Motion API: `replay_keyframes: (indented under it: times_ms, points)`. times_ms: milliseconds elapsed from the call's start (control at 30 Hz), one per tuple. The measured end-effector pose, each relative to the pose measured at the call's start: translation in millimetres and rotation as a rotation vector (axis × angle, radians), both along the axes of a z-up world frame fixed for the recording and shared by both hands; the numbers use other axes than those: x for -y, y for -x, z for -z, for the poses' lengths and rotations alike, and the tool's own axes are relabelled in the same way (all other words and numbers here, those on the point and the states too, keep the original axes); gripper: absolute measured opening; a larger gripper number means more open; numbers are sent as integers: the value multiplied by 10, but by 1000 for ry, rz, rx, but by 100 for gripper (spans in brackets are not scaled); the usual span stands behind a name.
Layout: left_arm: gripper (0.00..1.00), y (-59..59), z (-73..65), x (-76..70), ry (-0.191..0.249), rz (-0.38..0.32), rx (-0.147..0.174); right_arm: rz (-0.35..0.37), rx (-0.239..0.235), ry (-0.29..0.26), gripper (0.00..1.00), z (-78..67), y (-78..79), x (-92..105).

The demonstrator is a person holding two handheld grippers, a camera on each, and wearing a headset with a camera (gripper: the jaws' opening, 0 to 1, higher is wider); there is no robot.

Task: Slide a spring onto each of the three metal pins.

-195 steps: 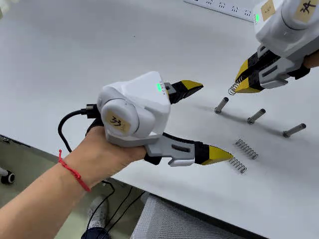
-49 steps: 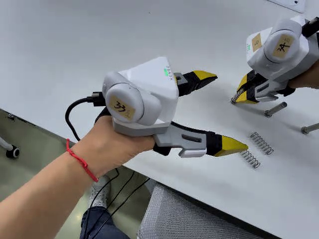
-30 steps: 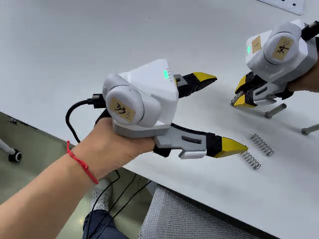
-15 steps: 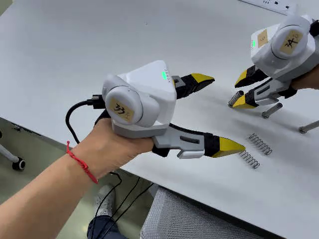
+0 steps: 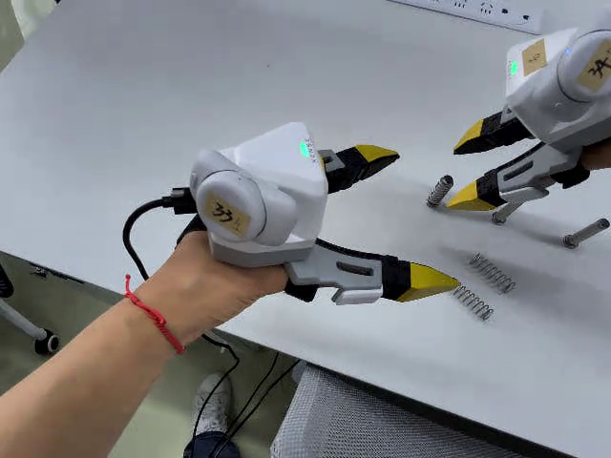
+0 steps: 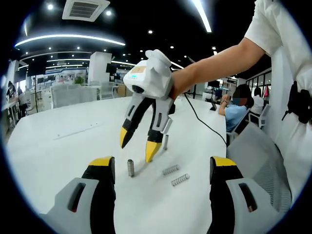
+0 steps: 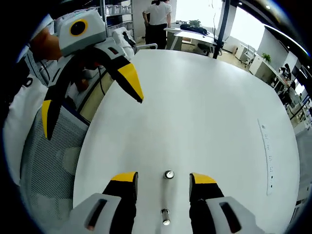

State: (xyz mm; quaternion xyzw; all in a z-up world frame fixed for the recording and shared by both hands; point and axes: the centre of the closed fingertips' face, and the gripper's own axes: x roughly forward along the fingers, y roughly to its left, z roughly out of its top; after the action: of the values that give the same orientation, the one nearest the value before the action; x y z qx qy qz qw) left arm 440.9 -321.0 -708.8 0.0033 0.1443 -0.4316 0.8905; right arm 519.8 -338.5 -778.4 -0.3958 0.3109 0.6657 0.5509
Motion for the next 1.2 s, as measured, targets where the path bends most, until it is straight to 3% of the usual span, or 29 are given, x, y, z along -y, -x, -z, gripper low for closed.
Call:
replay_keyframes:
  times_ms: [567,867,933,1200]
  points:
    - [78,-21,-78,157,-63,87,10,231,4,-294,63,-681,-33,406]
    - [77,-24,-60,209,-104,126,13,318,17,-418,77,-877,10,771]
    - [77,-10,-49,233,-110,137,11,341,19,-447,78,-922,87,846]
    - [74,41,42,322,-162,192,2,405,18,-501,86,-938,250,1291]
